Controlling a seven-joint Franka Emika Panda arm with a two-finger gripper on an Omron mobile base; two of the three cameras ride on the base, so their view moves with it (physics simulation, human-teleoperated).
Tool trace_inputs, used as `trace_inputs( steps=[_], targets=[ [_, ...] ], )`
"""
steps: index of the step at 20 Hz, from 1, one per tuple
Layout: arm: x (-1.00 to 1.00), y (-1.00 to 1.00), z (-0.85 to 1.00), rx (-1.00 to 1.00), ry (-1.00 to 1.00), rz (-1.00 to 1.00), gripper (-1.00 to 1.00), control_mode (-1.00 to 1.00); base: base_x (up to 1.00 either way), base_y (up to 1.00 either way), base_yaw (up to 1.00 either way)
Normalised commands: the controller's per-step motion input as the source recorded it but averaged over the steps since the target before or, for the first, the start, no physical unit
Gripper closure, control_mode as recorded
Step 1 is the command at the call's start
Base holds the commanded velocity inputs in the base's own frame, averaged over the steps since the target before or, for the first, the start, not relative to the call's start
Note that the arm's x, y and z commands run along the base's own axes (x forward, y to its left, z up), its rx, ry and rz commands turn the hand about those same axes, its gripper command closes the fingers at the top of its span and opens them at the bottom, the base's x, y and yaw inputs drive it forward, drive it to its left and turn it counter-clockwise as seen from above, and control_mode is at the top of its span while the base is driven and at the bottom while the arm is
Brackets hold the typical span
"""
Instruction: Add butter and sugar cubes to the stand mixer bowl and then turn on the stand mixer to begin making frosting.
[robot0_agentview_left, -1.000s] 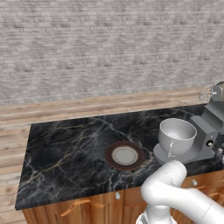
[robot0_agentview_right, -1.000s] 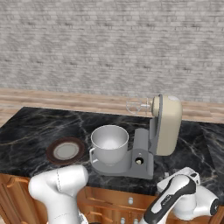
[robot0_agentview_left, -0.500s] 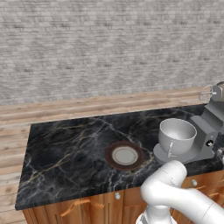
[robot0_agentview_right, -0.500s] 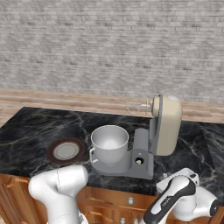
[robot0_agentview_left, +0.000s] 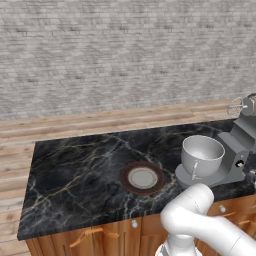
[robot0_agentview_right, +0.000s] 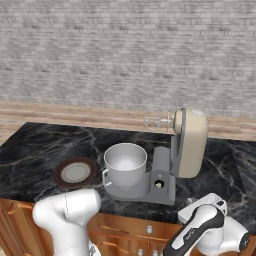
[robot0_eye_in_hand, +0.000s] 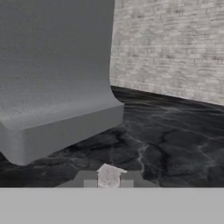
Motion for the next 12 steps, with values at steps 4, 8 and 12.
trace_inputs(
  steps=[4, 8, 12],
  targets=[
    [-0.30, 0.00, 0.15, 0.00, -0.07, 0.00, 1.00, -1.00, 0.00, 0.00, 0.00],
    [-0.44, 0.00, 0.31, 0.00, -0.08, 0.00, 1.00, -1.00, 0.00, 0.00, 0.00],
    [-0.53, 0.02, 0.47, 0.00, -0.09, -0.02, 1.00, -1.00, 0.00, 0.00, 0.00]
  ],
)
